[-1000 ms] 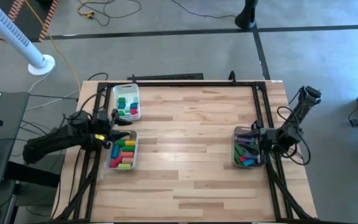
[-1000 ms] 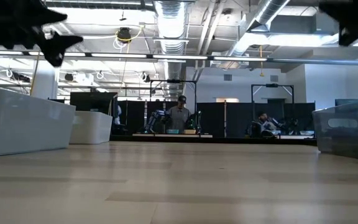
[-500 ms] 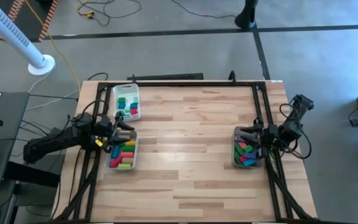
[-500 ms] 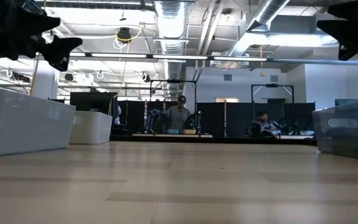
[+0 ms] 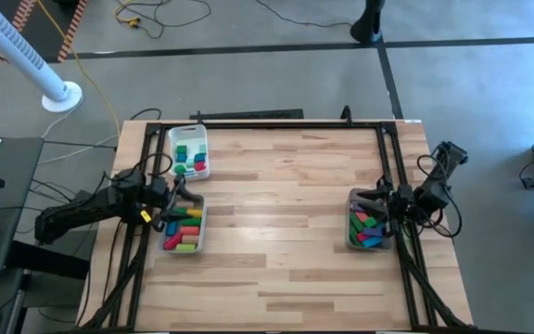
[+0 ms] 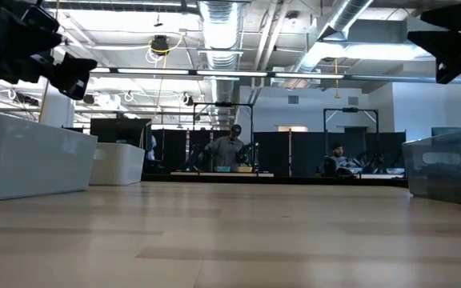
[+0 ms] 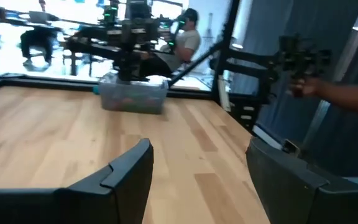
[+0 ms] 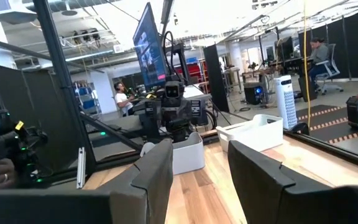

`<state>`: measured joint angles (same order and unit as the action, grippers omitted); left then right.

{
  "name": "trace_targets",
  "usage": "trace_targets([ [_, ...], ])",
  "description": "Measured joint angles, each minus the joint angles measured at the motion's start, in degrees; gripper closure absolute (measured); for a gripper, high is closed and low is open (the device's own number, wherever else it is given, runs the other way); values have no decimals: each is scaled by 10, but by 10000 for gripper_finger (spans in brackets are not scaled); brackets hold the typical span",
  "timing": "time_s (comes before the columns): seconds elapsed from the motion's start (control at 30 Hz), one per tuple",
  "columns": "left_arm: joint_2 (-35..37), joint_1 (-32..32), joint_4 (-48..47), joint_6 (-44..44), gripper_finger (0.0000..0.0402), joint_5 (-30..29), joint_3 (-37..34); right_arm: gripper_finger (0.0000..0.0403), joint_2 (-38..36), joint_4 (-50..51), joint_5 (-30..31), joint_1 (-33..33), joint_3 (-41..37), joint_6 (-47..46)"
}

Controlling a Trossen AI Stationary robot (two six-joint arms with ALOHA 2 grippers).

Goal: Sort blocks by size
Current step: Return to Home Position

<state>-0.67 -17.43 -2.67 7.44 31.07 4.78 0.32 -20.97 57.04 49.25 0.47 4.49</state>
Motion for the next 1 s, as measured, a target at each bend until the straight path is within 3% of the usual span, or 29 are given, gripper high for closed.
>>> trace_targets([
  [0.13,0,0,2,4,157,-26,0,218,0,0,0,0,0,0],
  [1.0,0,0,-6,5,157,-28,0,218,0,0,1,0,0,0],
])
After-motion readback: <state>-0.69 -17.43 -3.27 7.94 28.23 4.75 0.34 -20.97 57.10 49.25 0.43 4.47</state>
